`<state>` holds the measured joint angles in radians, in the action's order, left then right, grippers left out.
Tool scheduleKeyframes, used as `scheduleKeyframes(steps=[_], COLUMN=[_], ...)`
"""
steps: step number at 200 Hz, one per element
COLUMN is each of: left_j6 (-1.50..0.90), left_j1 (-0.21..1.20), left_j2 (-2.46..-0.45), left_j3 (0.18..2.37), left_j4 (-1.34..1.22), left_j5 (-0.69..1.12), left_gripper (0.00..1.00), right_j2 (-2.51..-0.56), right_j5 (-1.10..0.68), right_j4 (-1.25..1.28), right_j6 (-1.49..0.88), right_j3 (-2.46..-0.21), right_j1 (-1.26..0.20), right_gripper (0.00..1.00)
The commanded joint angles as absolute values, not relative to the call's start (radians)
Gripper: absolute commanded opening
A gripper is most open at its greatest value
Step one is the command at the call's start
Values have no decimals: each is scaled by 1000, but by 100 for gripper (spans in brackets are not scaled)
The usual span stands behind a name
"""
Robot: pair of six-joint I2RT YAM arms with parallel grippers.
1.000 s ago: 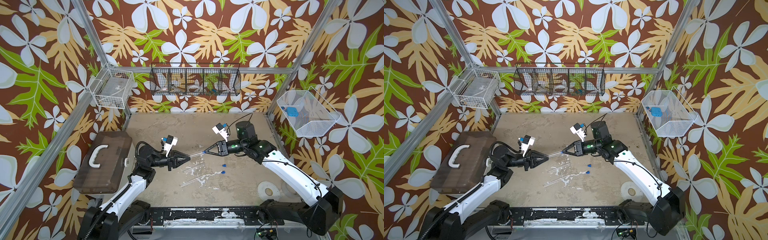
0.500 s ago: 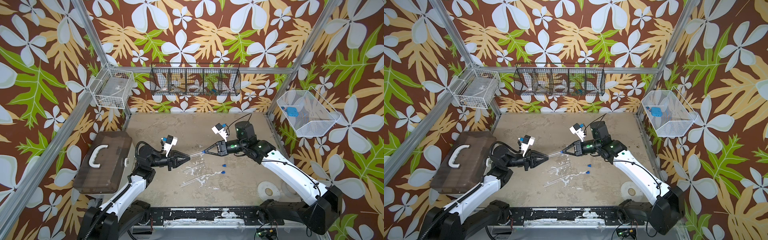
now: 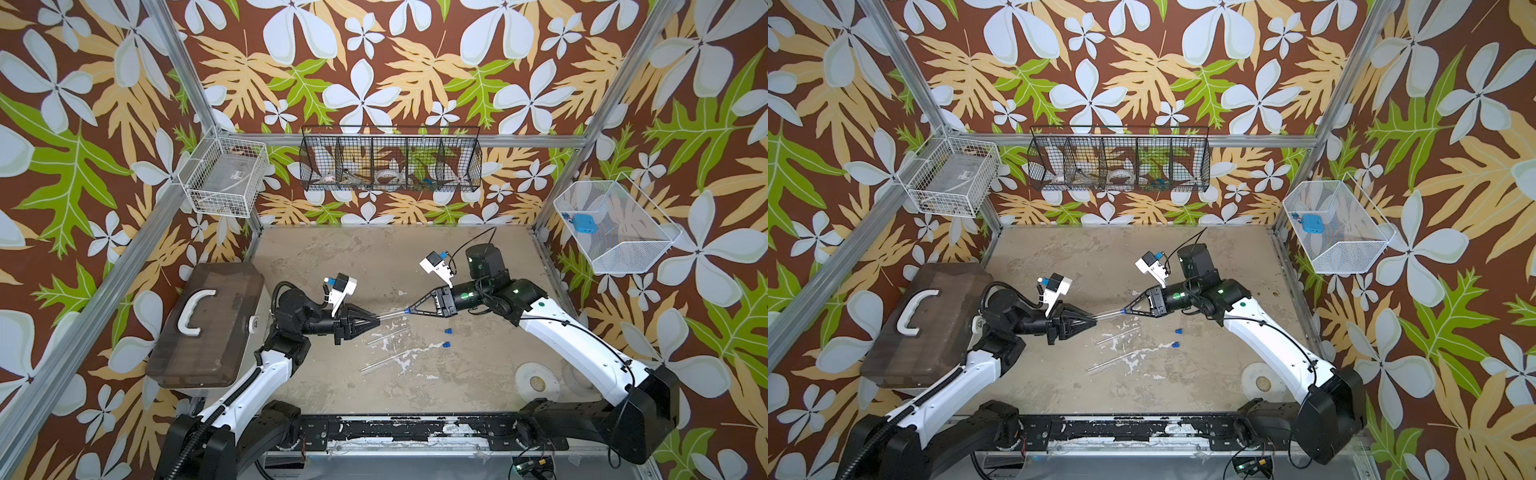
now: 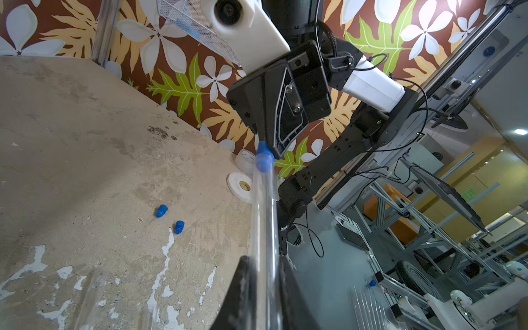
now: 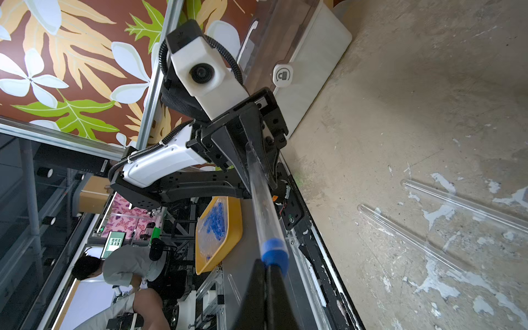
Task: Insert stoppers into test tubes
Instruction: Insert the stopper into the test tube.
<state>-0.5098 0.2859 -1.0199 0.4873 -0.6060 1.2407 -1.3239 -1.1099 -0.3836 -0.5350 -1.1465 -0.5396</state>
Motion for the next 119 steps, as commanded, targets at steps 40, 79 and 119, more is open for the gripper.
scheduleKeyframes(steps=[40,79,119], left_j6=[-765,-815,-822], left_j1=[298,308,315], left_j2=[-1028,-1028,-1029], left_j3=[462,459,459], left_j4=[-999,-1077,-1089], left_j5=[1250,1258,1257], left_gripper=[0,0,0], right_j2=[-1335,-1331,-1346], right_j5=[-1221,-1245,-1255], right_j4=[-229,-159,-110], right_j6=[-538,-578,-611], right_j3=[-1096,-1082,-1086], right_j1=[-571,-571,-585], right_gripper=[0,0,0])
